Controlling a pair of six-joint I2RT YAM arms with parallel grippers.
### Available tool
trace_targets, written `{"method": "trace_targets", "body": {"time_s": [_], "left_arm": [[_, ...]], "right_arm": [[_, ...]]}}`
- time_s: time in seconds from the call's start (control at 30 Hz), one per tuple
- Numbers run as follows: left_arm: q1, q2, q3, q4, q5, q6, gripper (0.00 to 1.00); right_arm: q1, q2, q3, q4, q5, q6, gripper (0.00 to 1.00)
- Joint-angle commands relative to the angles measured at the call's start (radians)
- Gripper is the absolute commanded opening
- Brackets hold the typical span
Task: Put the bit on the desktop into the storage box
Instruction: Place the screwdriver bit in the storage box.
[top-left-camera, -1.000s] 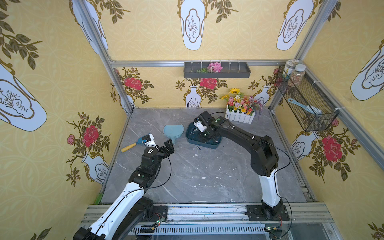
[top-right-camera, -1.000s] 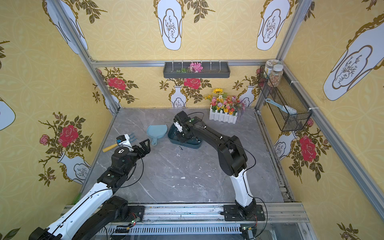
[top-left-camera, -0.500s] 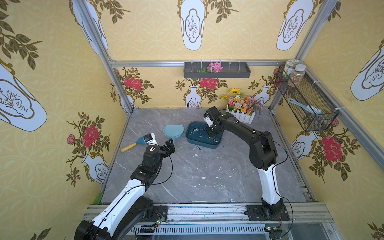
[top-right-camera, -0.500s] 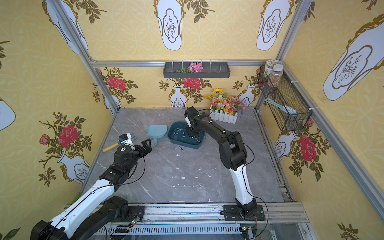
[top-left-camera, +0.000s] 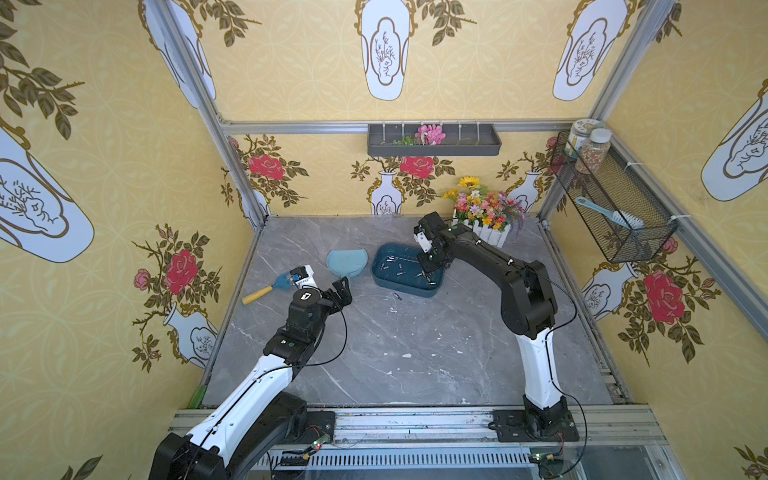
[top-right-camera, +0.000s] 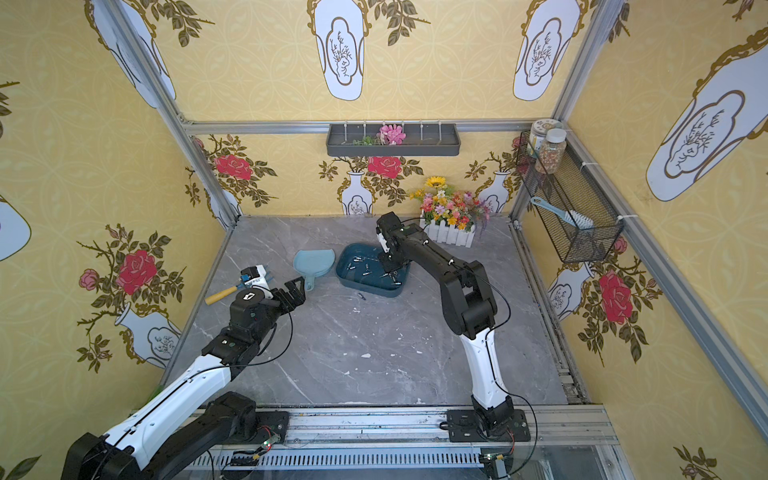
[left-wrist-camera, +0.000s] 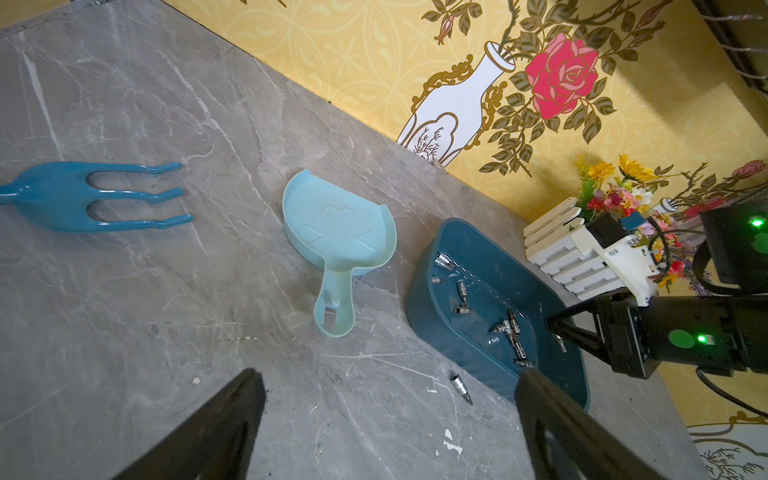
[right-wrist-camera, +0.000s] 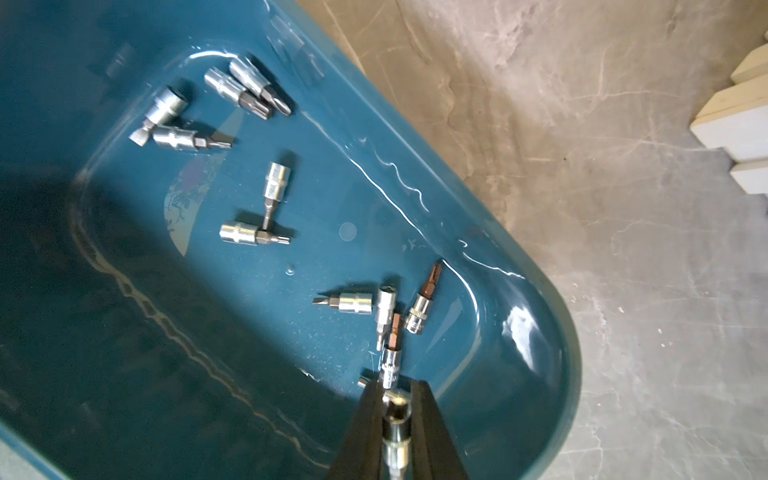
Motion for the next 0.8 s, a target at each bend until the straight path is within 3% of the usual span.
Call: {"method": "trace_targets", "body": {"time_s": [0.0, 0.2, 0.33, 0.77], "left_arm": [[0.002, -0.005, 0.001, 0.022, 0.001, 0.006, 1.00], [0.003, -0.014, 0.002, 0.016, -0.004, 0.010, 1.00], [0.003, -0.021, 0.001, 0.005, -0.007, 0.010, 1.00], [0.005, -0.049, -0.013, -0.006, -0.019, 0.007, 1.00]], "right_arm": [[-0.001, -0.004, -0.008, 0.006, 0.008, -0.001, 0.19], [-0.001, -0.014, -0.013, 0.011, 0.011, 0.000, 0.24], [-0.001, -0.032, -0.020, 0.010, 0.018, 0.003, 0.33], [0.050, -0.179, -0.130, 0.013, 0.019, 0.033, 0.51]]}}
